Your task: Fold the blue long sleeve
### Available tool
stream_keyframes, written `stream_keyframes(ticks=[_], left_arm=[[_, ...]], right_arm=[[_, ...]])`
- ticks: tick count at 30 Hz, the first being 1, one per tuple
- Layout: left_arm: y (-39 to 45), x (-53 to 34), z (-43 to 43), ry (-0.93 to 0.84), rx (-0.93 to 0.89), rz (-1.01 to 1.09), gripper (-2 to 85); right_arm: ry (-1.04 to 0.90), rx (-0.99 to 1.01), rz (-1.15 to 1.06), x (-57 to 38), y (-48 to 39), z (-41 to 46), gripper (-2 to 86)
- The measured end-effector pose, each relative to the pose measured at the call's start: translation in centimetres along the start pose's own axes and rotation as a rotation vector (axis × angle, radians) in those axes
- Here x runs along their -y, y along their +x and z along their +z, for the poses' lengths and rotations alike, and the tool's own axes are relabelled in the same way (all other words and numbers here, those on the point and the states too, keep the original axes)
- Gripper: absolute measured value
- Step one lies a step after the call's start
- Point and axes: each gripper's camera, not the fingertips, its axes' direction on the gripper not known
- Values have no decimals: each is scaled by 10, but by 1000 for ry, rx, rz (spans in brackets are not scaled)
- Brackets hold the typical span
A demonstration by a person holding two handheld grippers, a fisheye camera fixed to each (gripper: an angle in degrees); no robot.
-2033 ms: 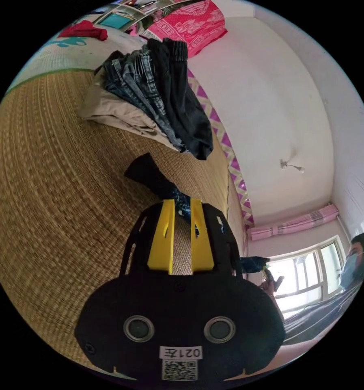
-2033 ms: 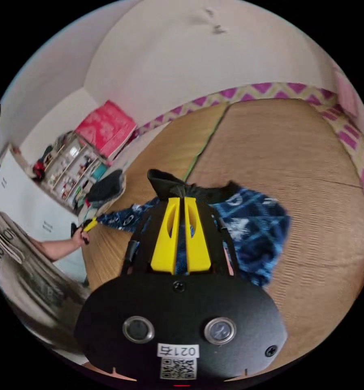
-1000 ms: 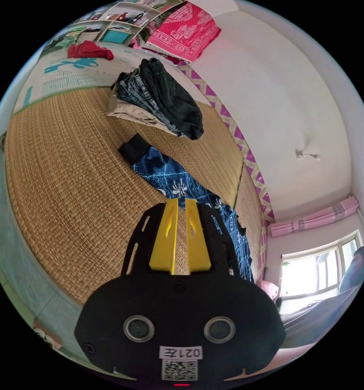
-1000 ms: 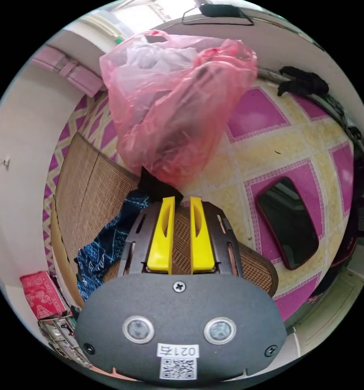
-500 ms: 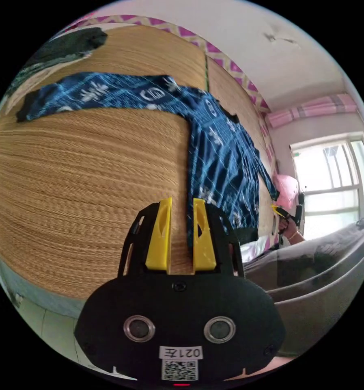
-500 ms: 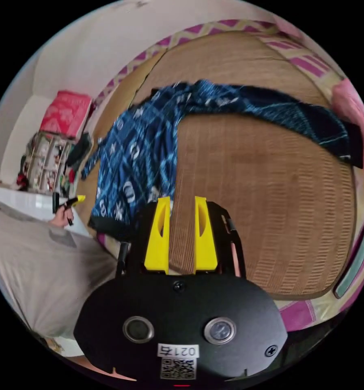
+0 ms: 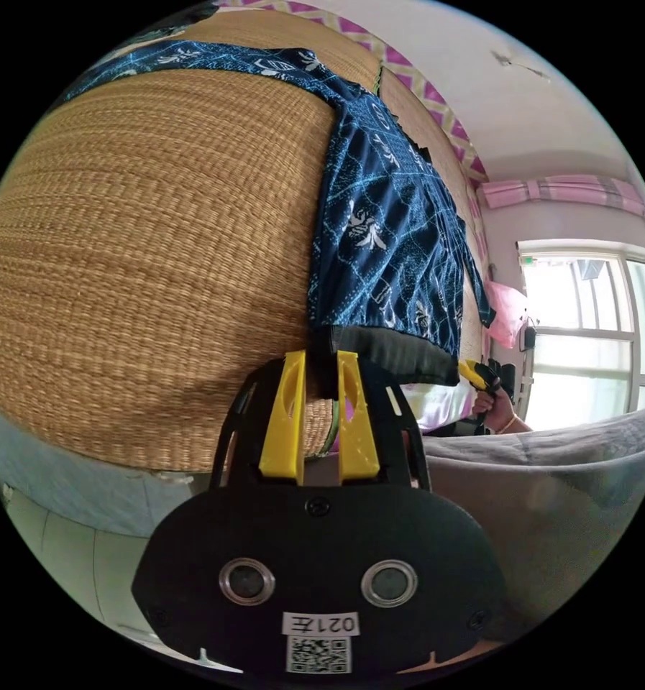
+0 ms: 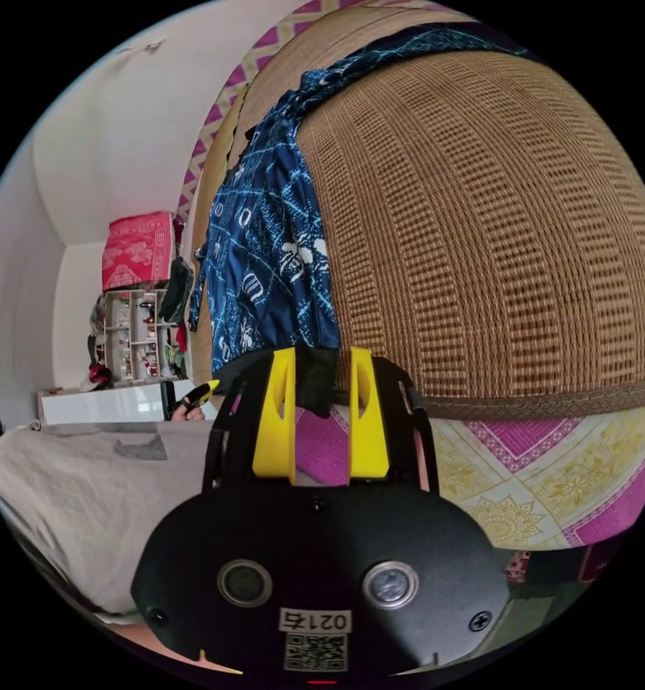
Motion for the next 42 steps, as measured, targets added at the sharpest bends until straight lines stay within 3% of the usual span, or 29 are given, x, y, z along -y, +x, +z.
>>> stream_keyframes(ticks=[11,20,24,27,30,35,37,42], left_arm=[[5,15,-3,-78,22,73,1],[-9,-13,3,-188,-71,235,-6],[-16,-29,-13,-177,-146,241,29],[2,-45,-40,-95,-82,279,60],[70,-59,-42,-49,67,519,70],[178,-84,30,-146,256,905,85],[212,-100,67,-185,391,1016,89],[239,-116,102,-196,465,994,75]], right_arm=[[-103,-250,-63,9,-60,26,17],[-156,-376,-25,4,-74,44,14],[-187,-440,-55,-6,-93,46,34],[-153,-461,-224,-25,-134,48,52],[-165,-612,-544,-46,-195,80,62],[-398,-830,-973,-74,-228,171,72],[-418,-882,-1045,-79,-228,186,69],[-438,-928,-1113,-80,-220,200,25]])
